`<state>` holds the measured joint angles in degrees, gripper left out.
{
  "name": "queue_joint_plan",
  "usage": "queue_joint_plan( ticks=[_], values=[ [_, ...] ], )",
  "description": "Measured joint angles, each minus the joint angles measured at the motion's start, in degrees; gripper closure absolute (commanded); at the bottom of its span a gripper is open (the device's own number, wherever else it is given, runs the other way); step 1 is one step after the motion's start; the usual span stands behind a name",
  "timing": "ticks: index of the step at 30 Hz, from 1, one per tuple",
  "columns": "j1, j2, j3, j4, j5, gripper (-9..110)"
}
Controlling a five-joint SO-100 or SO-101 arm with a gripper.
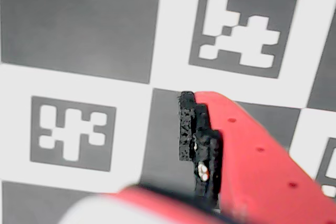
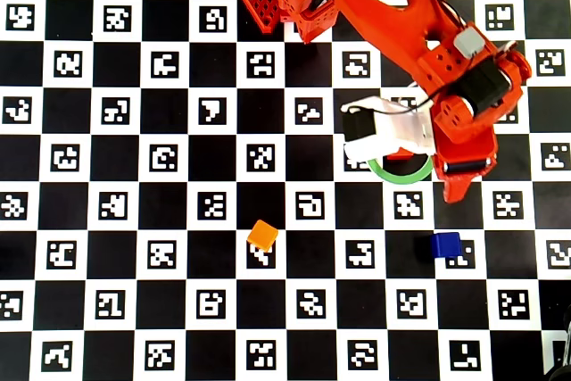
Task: Grab the red cube then put it in the green circle then put the blue cube on top and finally the orange cube on top
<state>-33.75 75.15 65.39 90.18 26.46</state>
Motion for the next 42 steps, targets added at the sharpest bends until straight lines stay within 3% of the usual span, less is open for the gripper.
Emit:
queue_joint_plan(
  ticks=[11,21,42],
  values=[
    [2.6,-15.3,-17.4,0.3,-4.6,72],
    [3.6,-28.8,-30.6,0.3,-2.3,72],
    [4.0,-38.5,-33.8,-3.8,0.3,72]
  ],
)
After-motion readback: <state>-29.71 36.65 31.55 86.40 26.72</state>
